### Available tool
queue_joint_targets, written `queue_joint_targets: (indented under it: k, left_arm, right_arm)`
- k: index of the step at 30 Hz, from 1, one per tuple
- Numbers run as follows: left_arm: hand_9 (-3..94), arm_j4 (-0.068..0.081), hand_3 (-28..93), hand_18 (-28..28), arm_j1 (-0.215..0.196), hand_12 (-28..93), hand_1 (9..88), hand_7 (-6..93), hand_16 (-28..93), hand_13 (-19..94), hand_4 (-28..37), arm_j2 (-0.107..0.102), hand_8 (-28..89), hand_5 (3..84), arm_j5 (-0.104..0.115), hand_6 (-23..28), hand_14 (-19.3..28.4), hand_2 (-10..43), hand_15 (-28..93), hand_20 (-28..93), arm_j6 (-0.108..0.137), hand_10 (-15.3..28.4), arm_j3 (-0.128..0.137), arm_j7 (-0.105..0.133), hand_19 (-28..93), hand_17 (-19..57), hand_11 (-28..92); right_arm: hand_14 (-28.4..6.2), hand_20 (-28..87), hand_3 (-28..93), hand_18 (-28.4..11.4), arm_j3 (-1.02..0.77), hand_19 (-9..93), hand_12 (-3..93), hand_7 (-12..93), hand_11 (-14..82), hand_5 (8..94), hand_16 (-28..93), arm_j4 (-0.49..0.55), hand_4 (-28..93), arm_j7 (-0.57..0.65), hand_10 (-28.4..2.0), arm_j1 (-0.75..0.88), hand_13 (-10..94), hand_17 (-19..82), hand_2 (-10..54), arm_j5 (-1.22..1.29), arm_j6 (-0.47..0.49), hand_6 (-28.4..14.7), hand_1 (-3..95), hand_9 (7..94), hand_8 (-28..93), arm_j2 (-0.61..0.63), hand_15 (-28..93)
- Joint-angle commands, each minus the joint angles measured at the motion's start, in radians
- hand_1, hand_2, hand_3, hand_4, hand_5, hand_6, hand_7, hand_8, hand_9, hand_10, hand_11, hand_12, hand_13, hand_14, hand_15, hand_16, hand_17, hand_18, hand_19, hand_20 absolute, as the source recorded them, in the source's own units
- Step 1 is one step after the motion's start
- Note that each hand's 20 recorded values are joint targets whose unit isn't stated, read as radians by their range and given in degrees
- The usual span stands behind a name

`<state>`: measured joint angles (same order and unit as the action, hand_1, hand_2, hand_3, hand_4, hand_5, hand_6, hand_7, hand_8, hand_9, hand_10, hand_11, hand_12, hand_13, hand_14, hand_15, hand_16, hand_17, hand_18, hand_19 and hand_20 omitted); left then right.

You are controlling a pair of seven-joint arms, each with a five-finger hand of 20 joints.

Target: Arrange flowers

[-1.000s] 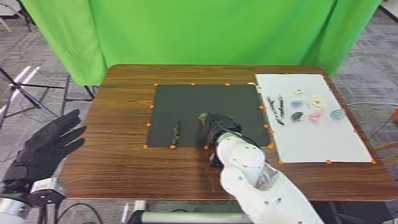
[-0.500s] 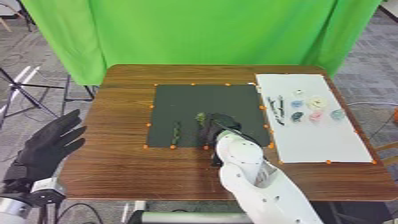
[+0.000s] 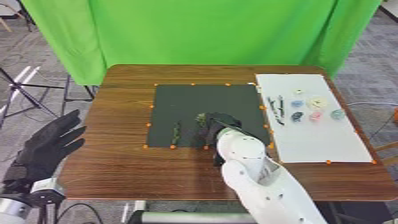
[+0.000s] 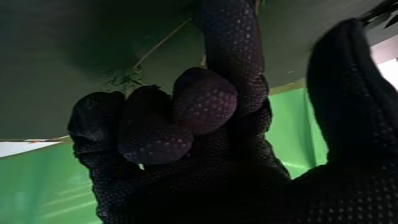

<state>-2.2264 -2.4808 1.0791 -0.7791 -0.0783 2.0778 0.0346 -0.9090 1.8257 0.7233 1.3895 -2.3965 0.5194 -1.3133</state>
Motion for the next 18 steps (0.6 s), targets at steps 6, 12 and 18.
queue_joint_targets:
  k: [6,12,18]
  left_arm:
    - [19.4,-0.008,70,16.8,-0.024,20,24.1,18.3,7,15,-26.2,0.015,-10,25.7,-0.003,1.6,11.7,-7.7,19,11,-0.002,9.1,0.011,0.003,34,-10.1,13]
    - [19.5,-0.009,70,16.9,-0.023,19,24.1,18.3,7,15,-26.2,0.019,-10,25.7,-0.005,1.5,11.7,-7.7,19,11,-0.003,9.1,0.011,0.003,34,-10.1,13]
    - [19.5,-0.008,70,16.8,-0.023,19,24.1,18.3,7,15,-26.2,0.017,-10,25.7,-0.003,1.6,11.7,-7.8,19,11,-0.002,9.2,0.011,0.003,34,-10.1,13]
  right_arm:
    - [-11.3,55,75,-25.3,-0.003,90,48.3,48,59.3,78.0,39,0.049,-24,0.016,-10.2,0.0,73,31,-3.6,0.002,0.053,-0.4,15.4,82.2,-11,0.072,83]
    - [-11.3,55,75,-25.7,-0.027,90,48.1,47,59.0,79.0,39,0.087,-24,0.012,-10.2,-0.005,74,31,-2.8,0.042,0.078,-0.5,14.1,82.9,-10,0.085,83]
    - [-11.3,55,73,-25.8,-0.041,90,48.1,47,58.7,79.3,39,0.089,-24,0.001,-10.2,0.004,74,31,-1.7,0.098,0.06,-0.5,13.0,83.1,-10,0.08,83]
